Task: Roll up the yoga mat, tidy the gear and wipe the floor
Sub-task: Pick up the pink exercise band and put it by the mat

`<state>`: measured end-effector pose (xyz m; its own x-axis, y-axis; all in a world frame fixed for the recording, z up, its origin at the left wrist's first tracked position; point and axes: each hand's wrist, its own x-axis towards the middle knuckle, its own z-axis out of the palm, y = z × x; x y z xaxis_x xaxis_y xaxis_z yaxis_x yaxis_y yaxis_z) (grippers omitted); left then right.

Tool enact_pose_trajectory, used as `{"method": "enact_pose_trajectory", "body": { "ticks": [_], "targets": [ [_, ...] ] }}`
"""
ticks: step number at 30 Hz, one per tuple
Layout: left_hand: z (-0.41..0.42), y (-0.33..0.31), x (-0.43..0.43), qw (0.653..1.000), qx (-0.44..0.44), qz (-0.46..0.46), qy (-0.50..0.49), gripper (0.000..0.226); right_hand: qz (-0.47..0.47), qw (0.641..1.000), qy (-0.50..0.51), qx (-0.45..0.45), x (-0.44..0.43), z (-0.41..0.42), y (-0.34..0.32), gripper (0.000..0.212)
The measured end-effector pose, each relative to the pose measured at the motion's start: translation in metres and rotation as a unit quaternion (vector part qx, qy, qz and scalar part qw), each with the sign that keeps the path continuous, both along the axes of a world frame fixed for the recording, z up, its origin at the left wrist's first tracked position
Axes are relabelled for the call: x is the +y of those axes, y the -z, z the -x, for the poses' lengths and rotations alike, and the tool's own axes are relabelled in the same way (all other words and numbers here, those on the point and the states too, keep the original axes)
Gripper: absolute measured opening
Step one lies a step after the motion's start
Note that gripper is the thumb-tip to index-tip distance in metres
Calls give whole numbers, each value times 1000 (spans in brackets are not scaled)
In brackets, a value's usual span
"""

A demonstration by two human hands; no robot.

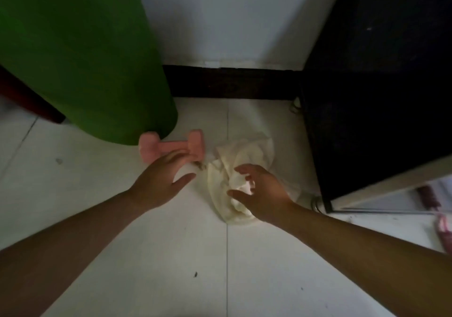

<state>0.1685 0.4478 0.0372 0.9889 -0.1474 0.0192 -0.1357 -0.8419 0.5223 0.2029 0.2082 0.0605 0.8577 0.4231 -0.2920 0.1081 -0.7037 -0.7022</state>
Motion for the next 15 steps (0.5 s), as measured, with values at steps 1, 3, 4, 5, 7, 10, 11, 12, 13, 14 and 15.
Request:
{"method": "enact_pose_trajectory", "body": {
  "ticks": [1,3,4,5,7,10,11,12,13,14,15],
  "targets": [
    [1,-7,-13,1000,9,-7,29,52,-4,1000,-2,14,-19,11,-7,52],
    [4,-24,-42,997,38,-16,72,54,5,999,-23,38,-58,31,-22,50],
    [6,-32,-55,994,59,-27,94,55,19,998,-39,54,-76,39,-29,50],
    [7,-40,-74,988,69,-40,130,58,37,996,-47,72,-100,48,-39,50],
    [8,-56,-115,970,96,-83,206,65,68,992,-61,92,-148,61,-55,49],
    [3,-78,-182,939,113,-132,296,65,96,991,-55,74,-217,68,-65,49],
    [1,-84,-205,930,116,-137,320,62,104,992,-44,64,-239,69,-65,49],
    [-1,-89,-230,921,121,-136,345,57,112,992,-31,54,-261,69,-64,49],
    [-2,-93,-253,912,134,-127,366,53,120,992,-15,44,-282,69,-61,50],
    [-2,-96,-276,905,149,-116,382,50,126,991,3,35,-303,68,-57,50],
    [-3,-99,-298,898,163,-109,394,48,130,991,27,30,-323,69,-53,51]
  ]
}}
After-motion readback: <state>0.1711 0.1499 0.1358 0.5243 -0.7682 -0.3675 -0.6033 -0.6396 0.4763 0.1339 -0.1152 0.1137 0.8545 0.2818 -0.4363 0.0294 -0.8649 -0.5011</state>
